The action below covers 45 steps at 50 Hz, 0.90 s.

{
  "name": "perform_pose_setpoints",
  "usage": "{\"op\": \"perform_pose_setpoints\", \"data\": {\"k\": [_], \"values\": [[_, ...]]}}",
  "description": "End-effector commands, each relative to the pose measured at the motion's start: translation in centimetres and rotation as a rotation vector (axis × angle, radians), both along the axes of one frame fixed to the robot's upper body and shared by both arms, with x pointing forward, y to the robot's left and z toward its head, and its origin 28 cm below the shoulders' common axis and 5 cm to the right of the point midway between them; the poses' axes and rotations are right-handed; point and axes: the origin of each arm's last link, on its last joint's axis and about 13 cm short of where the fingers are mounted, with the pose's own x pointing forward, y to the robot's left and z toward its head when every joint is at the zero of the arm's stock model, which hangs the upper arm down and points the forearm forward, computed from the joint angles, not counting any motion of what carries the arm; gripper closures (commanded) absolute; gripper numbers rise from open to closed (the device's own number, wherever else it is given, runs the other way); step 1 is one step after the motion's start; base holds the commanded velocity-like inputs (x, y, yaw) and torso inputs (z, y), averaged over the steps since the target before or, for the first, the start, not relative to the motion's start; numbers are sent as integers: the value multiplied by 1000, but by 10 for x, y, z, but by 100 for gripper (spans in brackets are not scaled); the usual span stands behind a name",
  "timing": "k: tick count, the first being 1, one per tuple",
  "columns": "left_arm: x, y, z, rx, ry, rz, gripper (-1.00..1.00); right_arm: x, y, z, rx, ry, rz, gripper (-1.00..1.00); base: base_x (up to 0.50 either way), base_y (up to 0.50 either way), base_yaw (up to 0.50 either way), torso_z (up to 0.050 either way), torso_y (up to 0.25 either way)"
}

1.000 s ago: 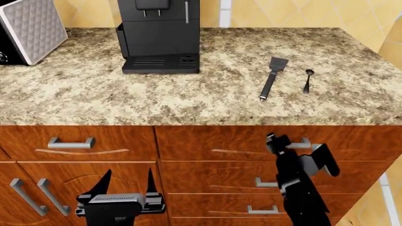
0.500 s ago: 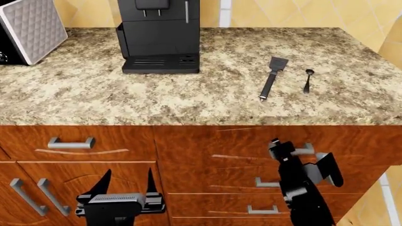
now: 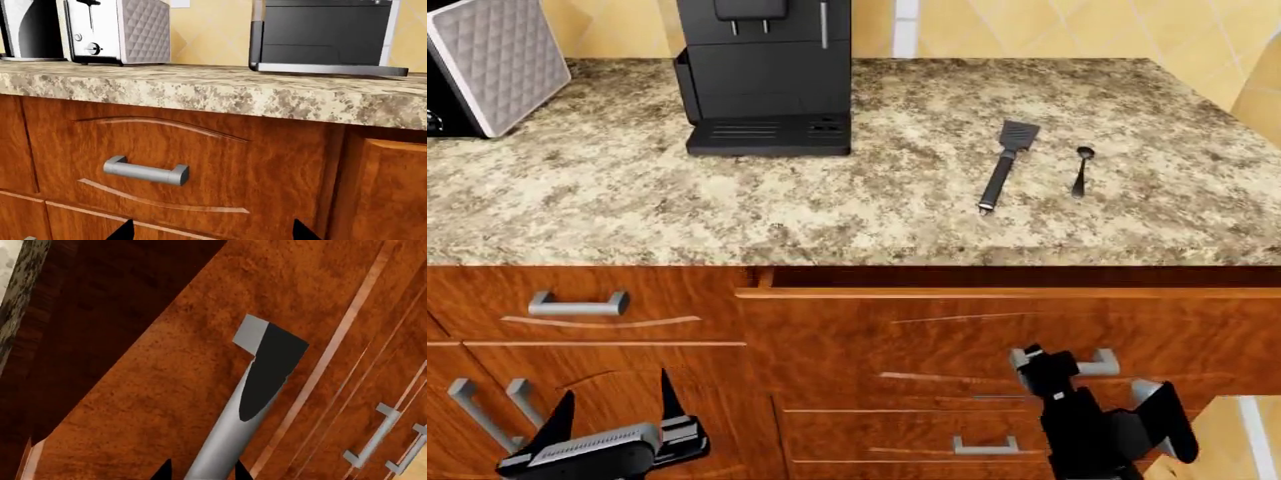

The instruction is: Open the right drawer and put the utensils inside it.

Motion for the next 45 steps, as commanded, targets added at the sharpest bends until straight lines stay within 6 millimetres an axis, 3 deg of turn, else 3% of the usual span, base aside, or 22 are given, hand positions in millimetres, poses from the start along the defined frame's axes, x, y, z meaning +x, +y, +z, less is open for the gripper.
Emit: {"op": "perform_pose_setpoints", "data": {"k": [1,18,29,40,45], "values": [[-3,6,1,6,-1,58,-100,-48,-13,17,-57,-39,-7,100,0,0,-3,0,0],[-5,8,12,-2,-20,84,-100,-103,-25,20,-12,-18,28,100,-1,0,-3,1,2],[-12,4,23,-7,-46,93,-100,-107,-32,12,19,-27,18,100,0,0,-2,1,2],[-11,5,21,-13,-49,102,-100,-111,-44,7,45,-2,-61,100,-1,-3,-4,1,1],[-8,4,19,-22,-46,94,-100,-110,-49,17,56,-39,-83,100,-2,-3,-5,0,2]]}}
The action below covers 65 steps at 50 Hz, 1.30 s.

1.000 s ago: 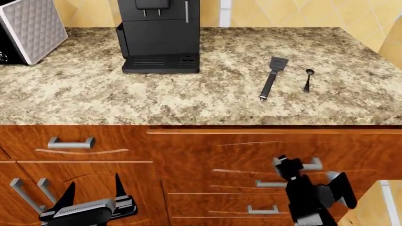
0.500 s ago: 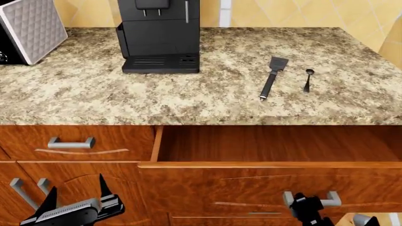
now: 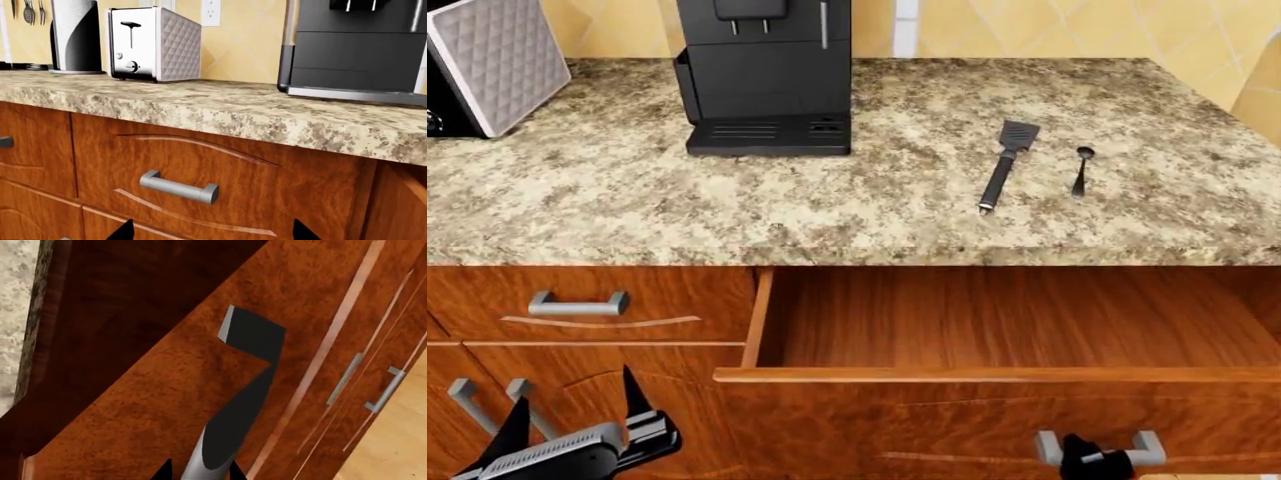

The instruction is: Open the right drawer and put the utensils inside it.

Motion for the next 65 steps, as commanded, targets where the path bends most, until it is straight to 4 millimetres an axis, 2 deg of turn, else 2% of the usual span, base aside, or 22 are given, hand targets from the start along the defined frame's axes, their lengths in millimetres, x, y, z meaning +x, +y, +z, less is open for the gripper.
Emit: {"op": "perform_pose_setpoints", "data": {"k": [1,5,13,24,28,29,44,55,65], "values": [[3,-2,0,-10,-7,-4,-100,-1,-33,17,-76,-50,-146,100,0,-4,-6,0,0],[11,-5,3,-4,-10,-6,-100,-1,-41,23,-64,-78,-198,100,0,-4,-6,3,3],[17,-8,6,0,-19,18,-100,-20,-68,37,-36,-138,-325,100,-3,-5,-8,1,4],[-42,-21,17,-5,-52,11,-100,-81,-78,43,-36,-194,-276,100,-1,-3,-5,2,4],[-51,-23,20,0,-61,11,-100,-92,-78,44,-41,-201,-264,100,0,-1,-1,3,3],[-51,-23,20,0,-62,11,-100,-92,-77,44,-43,-206,-252,-100,0,0,0,0,10],[-49,-22,21,5,-66,19,-100,-91,-76,45,-53,-205,-261,-100,0,0,0,1,1],[-32,-15,16,-4,-71,27,-100,-79,-72,51,-125,-213,-301,-100,0,0,0,0,0],[-16,-8,12,-11,-87,33,-100,-91,-80,79,-264,-300,-495,-100,0,0,0,0,0]]}}
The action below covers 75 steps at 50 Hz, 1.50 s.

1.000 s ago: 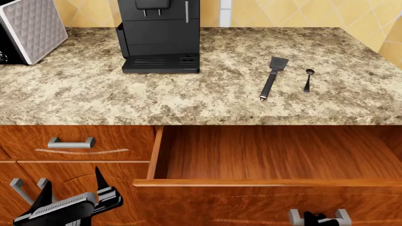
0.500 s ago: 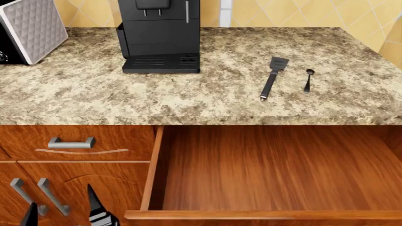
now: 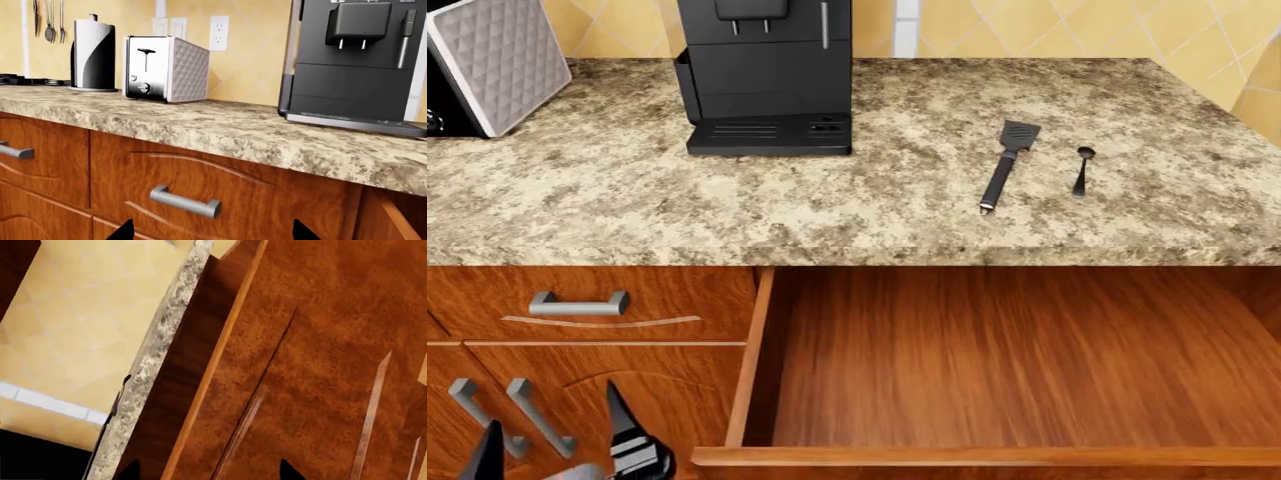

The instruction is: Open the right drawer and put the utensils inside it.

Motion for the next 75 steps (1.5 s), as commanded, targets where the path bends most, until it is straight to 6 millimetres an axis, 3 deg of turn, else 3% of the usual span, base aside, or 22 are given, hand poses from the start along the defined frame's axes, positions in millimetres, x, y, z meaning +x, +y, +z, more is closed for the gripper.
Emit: {"op": "perform_pose_setpoints", "data": {"k": [1,7,15,23,45,60,75], "values": [[17,7,-3,-5,-13,8,-100,-8,-6,28,-126,-79,-171,-100,0,0,0,0,0],[26,11,-9,-17,4,5,-100,-5,1,45,-178,-111,-150,-100,0,0,0,0,0],[30,13,-10,-31,-1,1,-100,25,25,58,-319,-58,16,-100,0,0,0,0,0],[34,16,-17,-49,9,-6,-100,45,61,53,-549,50,167,-100,0,0,0,0,0],[35,18,-24,-62,14,-14,-100,71,117,34,-922,131,381,-100,0,0,0,0,0],[35,18,-24,-65,22,-17,-100,68,130,34,-1055,119,367,-100,0,0,0,0,0],[35,19,-25,-71,35,-6,-100,69,131,37,-1063,107,368,-100,0,0,0,49,0]]}}
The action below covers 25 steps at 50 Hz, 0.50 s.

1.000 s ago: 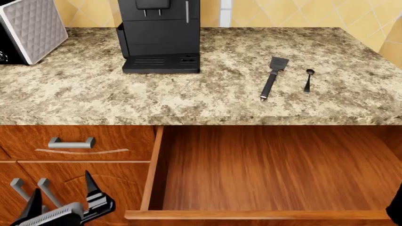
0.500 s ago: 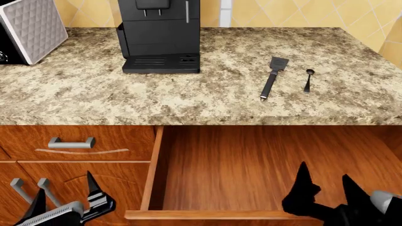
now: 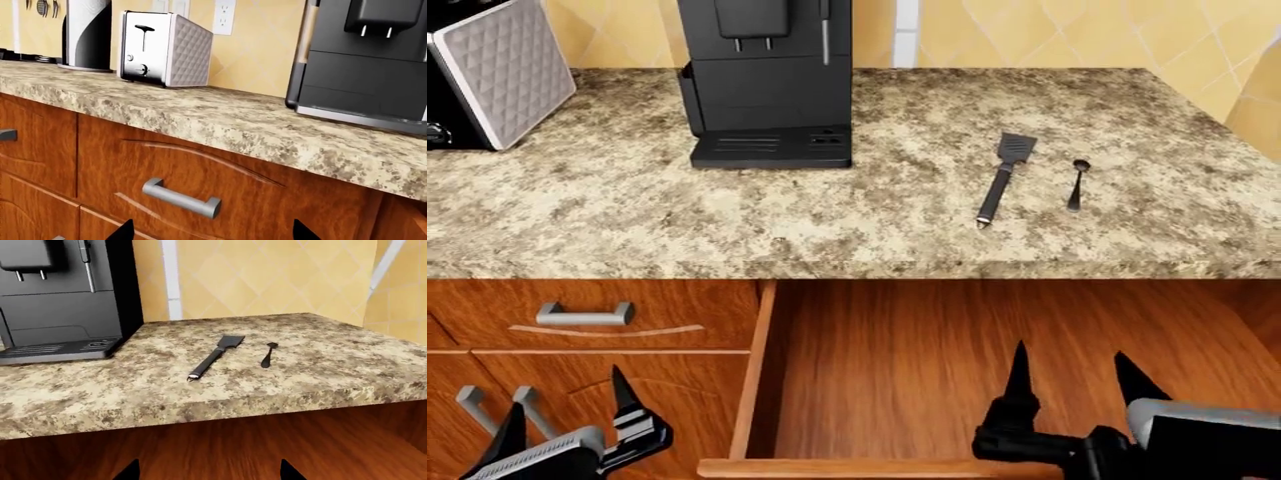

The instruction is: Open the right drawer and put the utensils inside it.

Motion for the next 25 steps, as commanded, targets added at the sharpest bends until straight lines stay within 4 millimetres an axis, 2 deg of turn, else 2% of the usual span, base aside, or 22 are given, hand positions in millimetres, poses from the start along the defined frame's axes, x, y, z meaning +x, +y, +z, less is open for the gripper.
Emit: {"op": "perform_pose_setpoints", "data": {"k": [1,3,4,5,6,8,12,19,25], "values": [[0,1,-1,-2,6,5,-100,-2,3,2,-24,-16,7,-100,0,0,0,50,0],[0,1,-1,-2,7,5,-100,-5,3,2,-25,-22,3,-100,0,0,0,50,0],[0,1,-1,-2,7,5,-100,10,-25,34,-149,-124,-150,-100,0,0,0,50,0],[0,1,-1,-1,8,4,-100,30,-56,72,-161,-281,-357,-100,0,0,0,50,0],[0,1,-1,-2,9,4,-100,40,-77,110,-161,-389,-450,-100,0,0,0,50,0],[-1,1,-1,-2,11,4,-100,35,-97,153,-268,-346,-367,-100,0,0,0,50,0],[-1,2,-2,-3,16,5,-100,20,-81,164,-59,-17,-25,-100,0,0,0,50,0],[6,2,-6,-1,33,3,-100,39,-85,187,-78,-9,-64,-100,0,0,0,50,0],[3,3,-4,-4,29,4,-100,53,-87,206,-77,-18,-79,-100,0,0,0,50,0]]}}
